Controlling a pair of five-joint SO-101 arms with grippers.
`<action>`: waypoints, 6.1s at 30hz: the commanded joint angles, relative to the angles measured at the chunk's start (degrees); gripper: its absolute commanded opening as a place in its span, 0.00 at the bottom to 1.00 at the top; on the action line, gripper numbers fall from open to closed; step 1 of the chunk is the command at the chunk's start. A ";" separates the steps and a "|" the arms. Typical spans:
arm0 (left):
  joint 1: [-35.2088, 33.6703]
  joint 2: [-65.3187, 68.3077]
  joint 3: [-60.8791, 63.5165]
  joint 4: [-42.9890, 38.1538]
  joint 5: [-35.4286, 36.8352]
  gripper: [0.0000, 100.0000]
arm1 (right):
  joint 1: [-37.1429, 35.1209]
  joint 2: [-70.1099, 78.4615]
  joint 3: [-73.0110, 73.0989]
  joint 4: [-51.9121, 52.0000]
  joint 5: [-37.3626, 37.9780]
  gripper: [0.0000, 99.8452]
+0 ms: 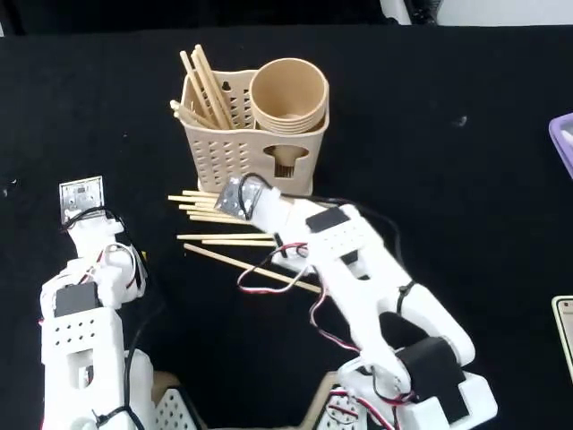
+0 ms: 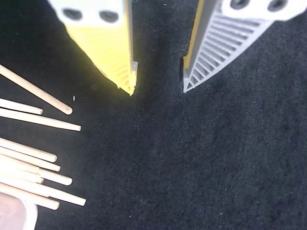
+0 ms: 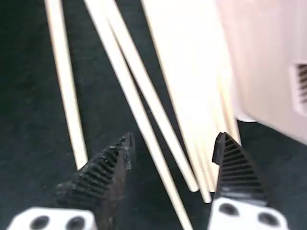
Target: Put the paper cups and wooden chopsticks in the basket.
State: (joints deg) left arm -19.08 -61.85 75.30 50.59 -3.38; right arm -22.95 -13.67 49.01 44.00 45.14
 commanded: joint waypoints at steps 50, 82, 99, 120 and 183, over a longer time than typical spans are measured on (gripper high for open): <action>-0.40 0.00 -0.48 -0.79 0.09 0.17 | 12.13 -0.40 2.68 1.58 17.76 0.15; -0.40 0.00 -0.48 -0.79 0.09 0.17 | 22.95 8.57 -16.13 -7.30 -49.14 0.01; -0.48 -0.09 -0.48 -0.88 0.09 0.17 | 19.60 24.04 -27.74 6.86 -55.47 0.01; -0.48 -0.09 -0.48 -0.97 0.09 0.17 | 16.53 20.09 -28.44 7.21 -55.21 0.01; -5.14 18.11 -29.58 -10.90 11.25 0.16 | 16.79 -10.42 -1.36 -0.70 -41.23 0.08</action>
State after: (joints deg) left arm -25.14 -55.69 58.77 43.65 4.53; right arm -8.44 -21.41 48.22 45.41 5.14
